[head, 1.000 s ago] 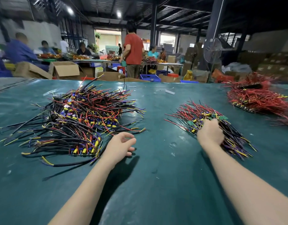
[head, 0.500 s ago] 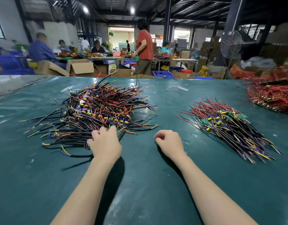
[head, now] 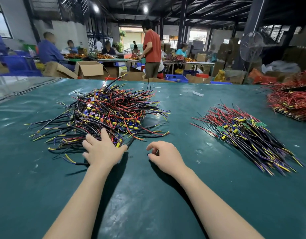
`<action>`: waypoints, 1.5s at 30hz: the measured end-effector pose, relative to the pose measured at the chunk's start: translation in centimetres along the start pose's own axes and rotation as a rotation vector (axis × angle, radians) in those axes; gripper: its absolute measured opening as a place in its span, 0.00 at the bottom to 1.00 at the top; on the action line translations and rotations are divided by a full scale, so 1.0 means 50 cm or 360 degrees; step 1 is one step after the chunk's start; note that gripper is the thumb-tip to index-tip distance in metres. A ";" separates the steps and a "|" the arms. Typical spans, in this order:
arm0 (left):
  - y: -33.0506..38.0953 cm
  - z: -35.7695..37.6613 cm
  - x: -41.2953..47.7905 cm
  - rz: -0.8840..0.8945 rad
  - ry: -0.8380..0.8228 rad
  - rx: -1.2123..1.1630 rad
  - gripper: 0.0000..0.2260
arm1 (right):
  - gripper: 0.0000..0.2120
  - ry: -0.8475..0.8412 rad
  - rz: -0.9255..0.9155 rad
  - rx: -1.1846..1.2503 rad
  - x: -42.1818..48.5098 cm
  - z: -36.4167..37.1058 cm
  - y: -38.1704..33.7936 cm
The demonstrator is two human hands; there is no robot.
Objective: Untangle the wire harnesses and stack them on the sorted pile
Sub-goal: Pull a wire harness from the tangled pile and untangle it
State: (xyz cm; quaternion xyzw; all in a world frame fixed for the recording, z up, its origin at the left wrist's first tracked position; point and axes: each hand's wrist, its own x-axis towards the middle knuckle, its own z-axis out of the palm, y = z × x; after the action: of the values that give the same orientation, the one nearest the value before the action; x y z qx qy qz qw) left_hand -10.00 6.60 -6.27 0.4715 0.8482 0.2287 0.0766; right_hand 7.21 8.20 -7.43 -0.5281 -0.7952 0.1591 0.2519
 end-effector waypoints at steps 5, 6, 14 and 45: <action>-0.001 -0.005 0.013 0.0176 0.0075 -0.0086 0.23 | 0.13 -0.0009 -0.0037 0.0158 0.001 0.010 -0.009; 0.006 -0.001 0.008 0.0251 0.0062 -0.0071 0.21 | 0.14 -0.0004 -0.0026 0.0209 0.003 0.012 -0.010; 0.025 -0.004 -0.007 0.0177 0.0069 -0.1116 0.04 | 0.08 0.0116 0.0308 0.1136 0.010 0.000 -0.018; 0.069 -0.034 -0.055 0.0516 0.0135 -0.0779 0.26 | 0.11 0.0351 0.0369 0.2719 0.020 -0.014 -0.013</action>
State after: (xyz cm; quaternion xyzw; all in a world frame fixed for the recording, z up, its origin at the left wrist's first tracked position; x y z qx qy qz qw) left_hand -6.45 5.32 -3.39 0.5584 0.6840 0.4551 0.1151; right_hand 6.82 8.85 -6.29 -0.2483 -0.3156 0.6741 0.6199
